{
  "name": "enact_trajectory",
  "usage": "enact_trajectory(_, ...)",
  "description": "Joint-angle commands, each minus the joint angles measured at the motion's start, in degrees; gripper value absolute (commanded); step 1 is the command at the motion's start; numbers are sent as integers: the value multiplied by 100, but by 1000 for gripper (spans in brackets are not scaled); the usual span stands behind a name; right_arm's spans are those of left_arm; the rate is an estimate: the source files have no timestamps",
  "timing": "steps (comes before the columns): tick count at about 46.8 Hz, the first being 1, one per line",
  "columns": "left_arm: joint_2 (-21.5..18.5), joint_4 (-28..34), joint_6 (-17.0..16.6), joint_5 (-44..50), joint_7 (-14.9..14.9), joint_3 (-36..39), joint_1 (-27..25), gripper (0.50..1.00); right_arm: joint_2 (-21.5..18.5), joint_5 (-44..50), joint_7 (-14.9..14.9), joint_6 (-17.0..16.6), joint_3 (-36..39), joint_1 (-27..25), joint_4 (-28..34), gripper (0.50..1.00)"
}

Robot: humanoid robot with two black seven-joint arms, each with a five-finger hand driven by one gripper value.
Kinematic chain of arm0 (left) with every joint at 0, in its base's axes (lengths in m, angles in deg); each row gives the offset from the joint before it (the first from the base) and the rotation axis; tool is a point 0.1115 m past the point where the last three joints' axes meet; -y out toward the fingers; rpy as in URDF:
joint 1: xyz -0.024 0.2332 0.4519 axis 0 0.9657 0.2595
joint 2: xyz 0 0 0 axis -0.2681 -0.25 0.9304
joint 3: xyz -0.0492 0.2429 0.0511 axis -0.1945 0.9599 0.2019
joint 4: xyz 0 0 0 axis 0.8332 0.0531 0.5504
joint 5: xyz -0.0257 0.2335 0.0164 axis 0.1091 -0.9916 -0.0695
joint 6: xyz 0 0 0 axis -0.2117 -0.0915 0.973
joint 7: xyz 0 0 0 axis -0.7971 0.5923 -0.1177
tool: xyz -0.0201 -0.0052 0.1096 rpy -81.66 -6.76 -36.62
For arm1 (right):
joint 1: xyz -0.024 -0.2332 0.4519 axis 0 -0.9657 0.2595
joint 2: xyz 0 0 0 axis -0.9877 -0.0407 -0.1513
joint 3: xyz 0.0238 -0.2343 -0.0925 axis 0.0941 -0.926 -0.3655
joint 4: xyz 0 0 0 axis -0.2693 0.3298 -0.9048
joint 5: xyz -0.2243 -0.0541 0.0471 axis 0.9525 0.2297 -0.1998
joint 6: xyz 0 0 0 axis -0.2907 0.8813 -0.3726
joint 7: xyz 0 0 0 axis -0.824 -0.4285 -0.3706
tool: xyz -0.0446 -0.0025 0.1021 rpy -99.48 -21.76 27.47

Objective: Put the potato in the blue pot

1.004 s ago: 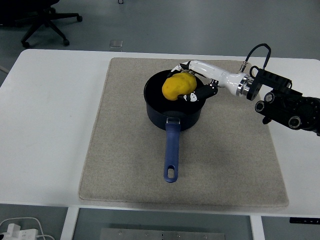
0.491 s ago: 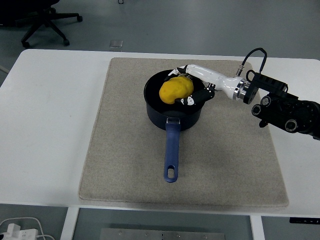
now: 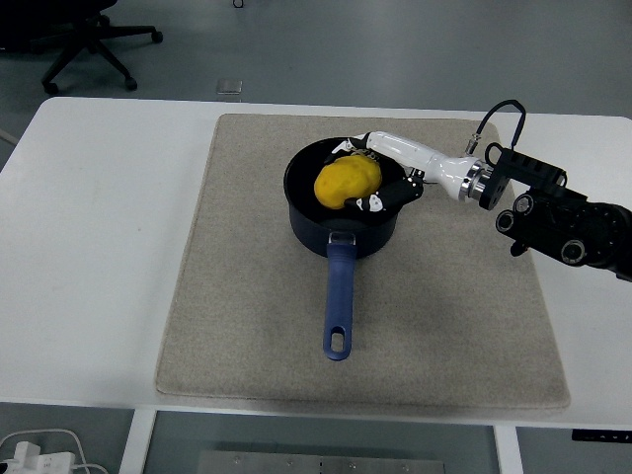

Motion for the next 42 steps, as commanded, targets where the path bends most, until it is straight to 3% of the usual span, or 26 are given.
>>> enact_trajectory(1, 0, 0, 1, 0, 0, -1, 0, 996, 7, 0, 0, 9, 4, -36, 0, 500)
enact_trajectory(25, 0, 0, 1, 0, 0, -1, 0, 996, 51, -70, -9, 9, 30, -72, -9, 504)
enact_trajectory(31, 0, 0, 1, 0, 0, -1, 0, 996, 51, -97, -9, 0, 30, -80, -9, 596)
enact_trajectory(33, 0, 0, 1, 0, 0, -1, 0, 996, 51, -106, -9, 9, 39, -80, -17, 684)
enact_trajectory(42, 0, 0, 1, 0, 0, -1, 0, 996, 68, -123, 0, -26, 320, -80, -70, 839)
